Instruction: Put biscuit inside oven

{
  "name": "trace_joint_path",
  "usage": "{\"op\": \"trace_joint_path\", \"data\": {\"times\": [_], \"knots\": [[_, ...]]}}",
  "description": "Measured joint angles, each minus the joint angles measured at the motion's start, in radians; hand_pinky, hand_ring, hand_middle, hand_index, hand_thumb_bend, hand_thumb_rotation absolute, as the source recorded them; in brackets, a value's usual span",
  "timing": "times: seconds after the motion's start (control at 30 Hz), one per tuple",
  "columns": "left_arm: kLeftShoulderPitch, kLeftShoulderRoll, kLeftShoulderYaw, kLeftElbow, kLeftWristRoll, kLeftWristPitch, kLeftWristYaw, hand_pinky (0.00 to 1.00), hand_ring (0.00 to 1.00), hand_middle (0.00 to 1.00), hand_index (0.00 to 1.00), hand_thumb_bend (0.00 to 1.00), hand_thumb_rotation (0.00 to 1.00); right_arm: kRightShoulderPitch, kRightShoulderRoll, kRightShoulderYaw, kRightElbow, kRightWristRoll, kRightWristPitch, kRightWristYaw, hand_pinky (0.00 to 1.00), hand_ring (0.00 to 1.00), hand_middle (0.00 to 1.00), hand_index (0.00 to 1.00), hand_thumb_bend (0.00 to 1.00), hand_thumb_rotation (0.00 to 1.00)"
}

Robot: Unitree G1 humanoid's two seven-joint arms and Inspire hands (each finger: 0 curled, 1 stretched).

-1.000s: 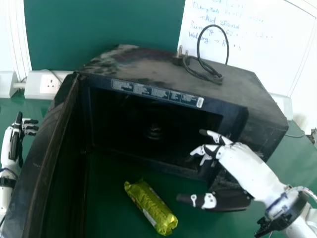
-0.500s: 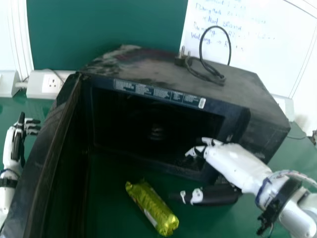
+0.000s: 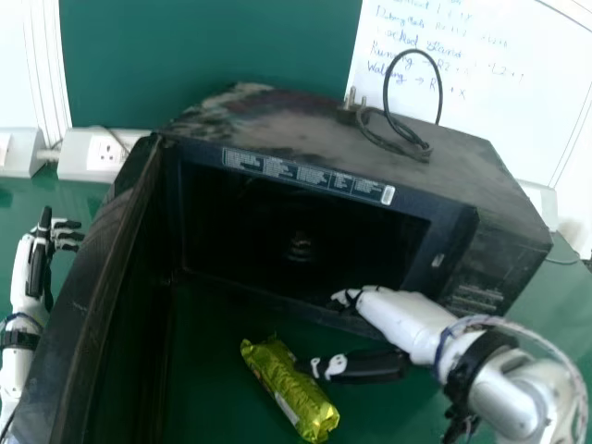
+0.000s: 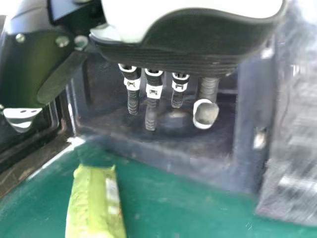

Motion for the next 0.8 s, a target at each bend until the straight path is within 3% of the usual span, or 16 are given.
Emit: {"op": "trace_joint_path", "data": {"times": [0.2,0.27,0.5,0.8], "knots": [[0.0,-0.009,-0.003,-0.025,0.007,0.017,0.006,0.31,0.35,0.43,0.48,0.52,0.07,-0.007,0.063,0.077,0.047,-0.093,-0.03,0.005,0.0,1.0,1.0,1.0,1.0,0.86],[0.001,-0.013,-0.003,-0.03,0.007,0.021,0.007,0.31,0.35,0.43,0.48,0.52,0.07,-0.01,0.084,0.098,0.057,-0.126,-0.03,0.016,0.0,1.0,1.0,1.0,1.0,0.83],[0.005,-0.017,-0.004,-0.036,0.006,0.032,0.005,0.31,0.35,0.43,0.48,0.52,0.07,-0.067,0.179,0.208,0.106,-0.322,0.009,0.198,0.0,1.0,1.0,1.0,1.0,0.75],[0.006,-0.017,-0.004,-0.043,0.006,0.035,0.004,0.31,0.35,0.43,0.48,0.52,0.07,-0.04,0.288,0.173,0.081,-0.517,-0.005,0.356,0.0,1.0,1.0,1.0,1.0,0.68]]}}
